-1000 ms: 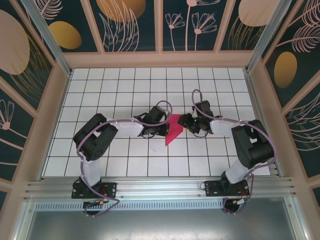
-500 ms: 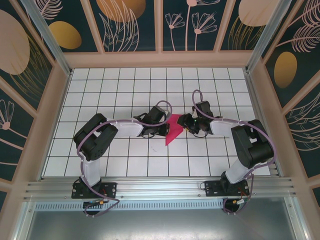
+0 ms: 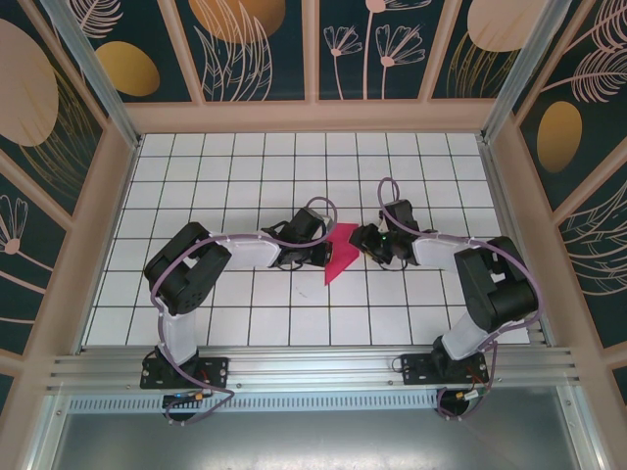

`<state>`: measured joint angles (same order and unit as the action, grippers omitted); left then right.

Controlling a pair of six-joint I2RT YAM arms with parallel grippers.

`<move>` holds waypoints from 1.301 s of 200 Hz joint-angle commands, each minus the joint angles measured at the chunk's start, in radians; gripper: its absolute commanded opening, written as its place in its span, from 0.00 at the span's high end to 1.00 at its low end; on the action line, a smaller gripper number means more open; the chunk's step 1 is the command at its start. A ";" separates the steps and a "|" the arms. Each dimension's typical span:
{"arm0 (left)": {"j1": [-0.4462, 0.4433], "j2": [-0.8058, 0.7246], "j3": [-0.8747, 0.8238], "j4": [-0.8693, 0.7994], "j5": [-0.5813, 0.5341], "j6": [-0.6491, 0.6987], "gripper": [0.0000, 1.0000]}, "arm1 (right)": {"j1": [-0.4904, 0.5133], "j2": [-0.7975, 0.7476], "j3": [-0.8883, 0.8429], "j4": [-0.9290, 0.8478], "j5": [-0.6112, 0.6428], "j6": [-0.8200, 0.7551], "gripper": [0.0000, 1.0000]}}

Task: Fold a paper plane with a square sheet of paper (pick it up from the middle)
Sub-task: Fourth fold the wing at the center of the table.

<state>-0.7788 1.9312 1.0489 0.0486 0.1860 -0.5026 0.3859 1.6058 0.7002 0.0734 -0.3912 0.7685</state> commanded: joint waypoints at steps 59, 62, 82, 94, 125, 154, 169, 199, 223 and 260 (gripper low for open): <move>0.003 0.036 -0.015 -0.030 0.015 0.001 1.00 | 0.005 0.014 -0.010 0.054 -0.049 0.022 0.54; 0.003 0.037 -0.015 -0.030 0.015 0.001 1.00 | 0.007 0.015 -0.010 0.054 -0.050 0.021 0.55; 0.003 0.037 -0.014 -0.030 0.016 0.001 1.00 | 0.008 0.021 -0.004 0.052 -0.051 0.021 0.55; 0.003 0.037 -0.014 -0.032 0.015 0.001 1.00 | 0.007 0.025 -0.001 0.051 -0.052 0.021 0.55; 0.003 0.036 -0.015 -0.032 0.016 0.001 1.00 | 0.008 0.029 0.000 0.053 -0.054 0.020 0.55; 0.003 0.034 -0.015 -0.032 0.015 0.001 1.00 | 0.009 0.032 0.001 0.069 -0.064 0.027 0.57; 0.003 0.035 -0.013 -0.033 0.017 0.002 1.00 | 0.011 0.031 0.000 0.079 -0.073 0.030 0.59; 0.003 0.035 -0.013 -0.032 0.018 0.001 1.00 | 0.011 0.040 0.002 0.092 -0.081 0.034 0.62; 0.003 0.031 -0.016 -0.028 0.019 -0.002 1.00 | 0.011 0.052 -0.003 0.115 -0.097 0.031 0.63; 0.003 0.022 -0.020 -0.017 0.024 -0.013 1.00 | 0.017 0.064 -0.019 0.179 -0.163 0.011 0.66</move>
<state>-0.7780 1.9312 1.0489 0.0494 0.1936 -0.5030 0.3904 1.6524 0.6888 0.1802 -0.4904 0.7940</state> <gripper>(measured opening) 0.067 0.356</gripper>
